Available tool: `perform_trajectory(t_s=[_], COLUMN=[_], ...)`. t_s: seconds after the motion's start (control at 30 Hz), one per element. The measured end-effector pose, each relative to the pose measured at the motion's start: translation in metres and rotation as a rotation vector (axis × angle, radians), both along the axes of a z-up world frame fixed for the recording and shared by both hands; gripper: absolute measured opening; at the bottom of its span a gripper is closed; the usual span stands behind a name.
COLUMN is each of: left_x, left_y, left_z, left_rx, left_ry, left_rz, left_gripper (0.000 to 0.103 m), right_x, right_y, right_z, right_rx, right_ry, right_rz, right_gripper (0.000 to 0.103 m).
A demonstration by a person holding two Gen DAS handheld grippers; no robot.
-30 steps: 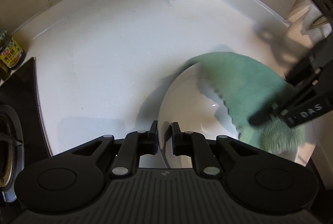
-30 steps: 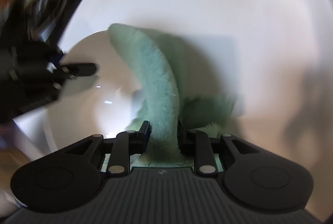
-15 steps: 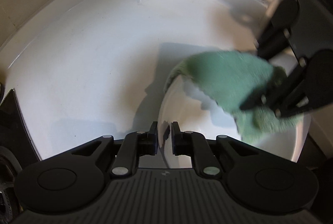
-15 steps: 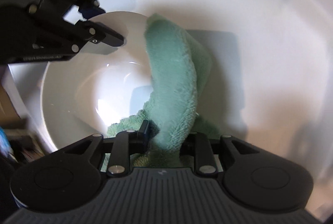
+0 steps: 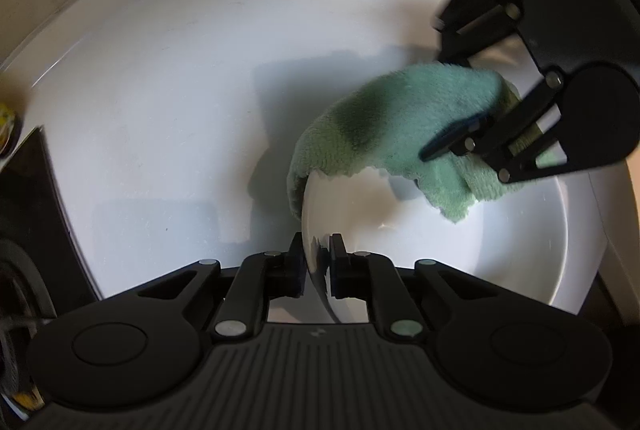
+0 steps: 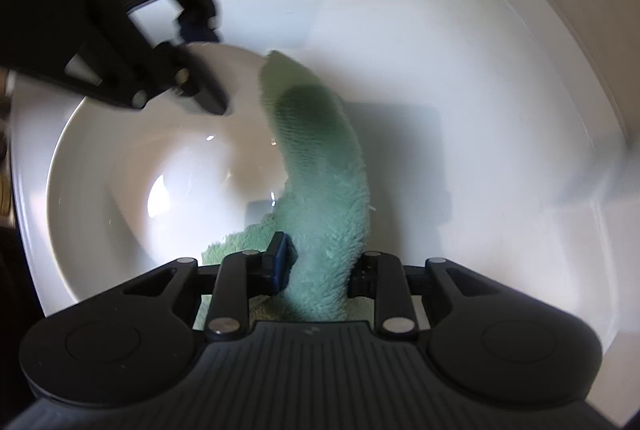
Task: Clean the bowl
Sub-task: 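Sweep the green towel around the bowl interior with the right gripper, then keep wiping inside the bowl wall with the towel in the right gripper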
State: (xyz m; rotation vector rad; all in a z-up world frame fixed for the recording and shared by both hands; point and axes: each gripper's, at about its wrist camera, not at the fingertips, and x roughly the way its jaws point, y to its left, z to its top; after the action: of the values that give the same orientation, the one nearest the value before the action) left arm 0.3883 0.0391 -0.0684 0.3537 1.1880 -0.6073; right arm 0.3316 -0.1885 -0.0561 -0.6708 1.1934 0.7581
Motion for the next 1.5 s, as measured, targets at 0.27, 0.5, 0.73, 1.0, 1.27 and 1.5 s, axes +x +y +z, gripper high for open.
perform_trajectory(t_s=[0.27, 0.5, 0.73, 1.0, 1.27, 1.5], left_x=[-0.016, -0.013, -0.001, 0.000, -0.002, -0.016], left_y=[0.004, 0.016, -0.004, -0.017, -0.011, -0.013], left_z=[0.000, 0.007, 0.011, 0.007, 0.009, 0.011], left_rx=[-0.047, -0.073, -0.012, 0.084, 0.045, 0.022], left_ry=[-0.080, -0.022, 0.011, 0.010, 0.000, -0.067], left_rz=[0.149, 0.119, -0.033, -0.053, 0.026, 0.120], left_gripper=[0.010, 0.013, 0.012, 0.013, 0.013, 0.014], right_x=[-0.035, -0.023, -0.019, -0.009, -0.005, -0.029], right_y=[-0.055, -0.044, 0.006, 0.043, 0.029, -0.029], right_z=[-0.011, -0.016, -0.018, -0.006, -0.004, -0.010], right_rx=[0.263, 0.240, 0.123, -0.040, 0.009, 0.262], right_ry=[0.187, 0.226, 0.202, -0.014, -0.029, 0.163], right_rz=[-0.669, -0.559, -0.267, 0.152, 0.041, -0.653], right_gripper=[0.018, 0.017, 0.021, 0.025, 0.021, 0.020])
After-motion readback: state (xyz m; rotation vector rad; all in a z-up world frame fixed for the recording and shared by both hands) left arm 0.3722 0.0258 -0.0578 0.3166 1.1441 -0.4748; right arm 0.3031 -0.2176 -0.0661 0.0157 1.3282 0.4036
